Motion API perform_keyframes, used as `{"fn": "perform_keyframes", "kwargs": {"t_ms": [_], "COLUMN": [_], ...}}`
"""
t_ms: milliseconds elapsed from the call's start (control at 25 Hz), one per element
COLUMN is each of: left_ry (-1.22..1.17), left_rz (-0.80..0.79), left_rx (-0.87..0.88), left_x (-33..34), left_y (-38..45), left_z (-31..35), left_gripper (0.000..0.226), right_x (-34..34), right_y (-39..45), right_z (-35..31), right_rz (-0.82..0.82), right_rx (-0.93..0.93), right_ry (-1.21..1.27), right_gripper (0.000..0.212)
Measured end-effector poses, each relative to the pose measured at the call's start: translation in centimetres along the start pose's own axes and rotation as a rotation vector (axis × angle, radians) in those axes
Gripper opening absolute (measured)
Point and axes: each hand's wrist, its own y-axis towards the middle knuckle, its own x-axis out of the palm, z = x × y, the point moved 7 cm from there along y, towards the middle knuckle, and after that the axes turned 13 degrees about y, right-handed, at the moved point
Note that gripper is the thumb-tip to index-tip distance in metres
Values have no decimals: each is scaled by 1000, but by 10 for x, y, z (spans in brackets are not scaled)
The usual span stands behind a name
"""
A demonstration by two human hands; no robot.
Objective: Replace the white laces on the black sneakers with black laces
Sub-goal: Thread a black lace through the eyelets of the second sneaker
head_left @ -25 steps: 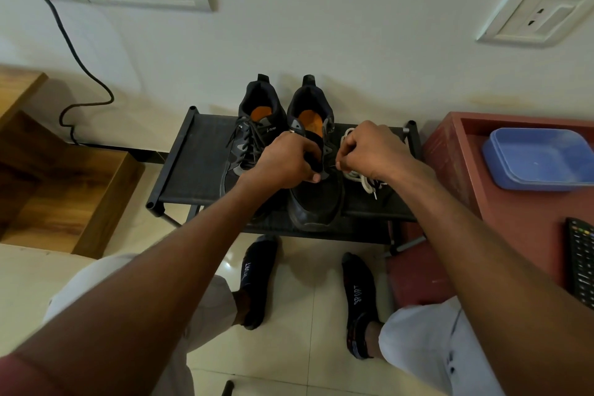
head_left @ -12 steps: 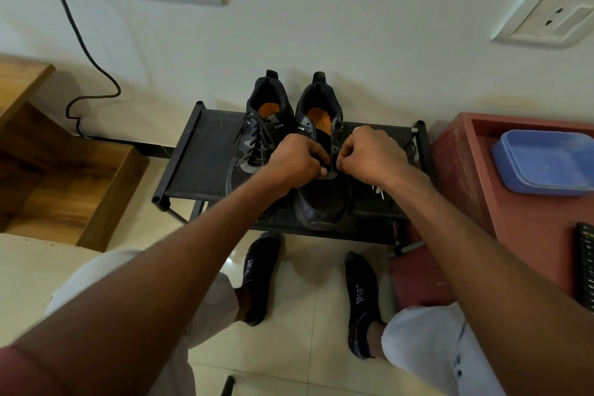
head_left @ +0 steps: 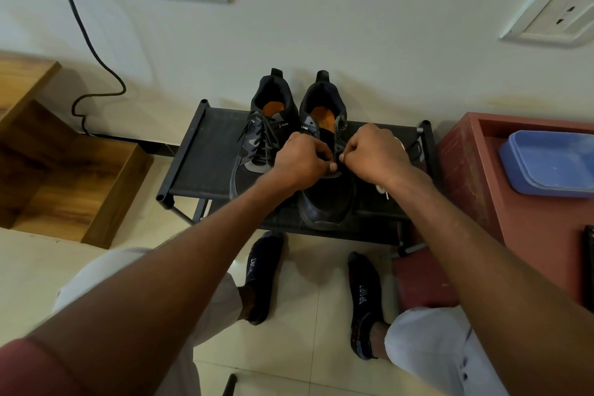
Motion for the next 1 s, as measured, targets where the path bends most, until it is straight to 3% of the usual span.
{"fn": "perform_keyframes", "kwargs": {"t_ms": [200,400,560,1000], "left_ry": [-17,-102,-68,289], "left_rz": [-11,-59,-12,115], "left_rx": [-39,-115,-145,94], "left_x": [-9,-9,-11,-47], "left_y": [-1,2,2,-1], "left_z": [-3,-3,-2,17], "left_gripper": [14,7,5,9], "right_x": [-4,4,-3,-2], "right_y": [-2,1,1,2], "right_z": [-16,-13,-10,-10], "right_rz": [-44,-88,-95,-173], "right_rx": [-213,-257,-221,-216], "right_ry": [120,-28,11,-1], "right_gripper": [58,36,36,40]}}
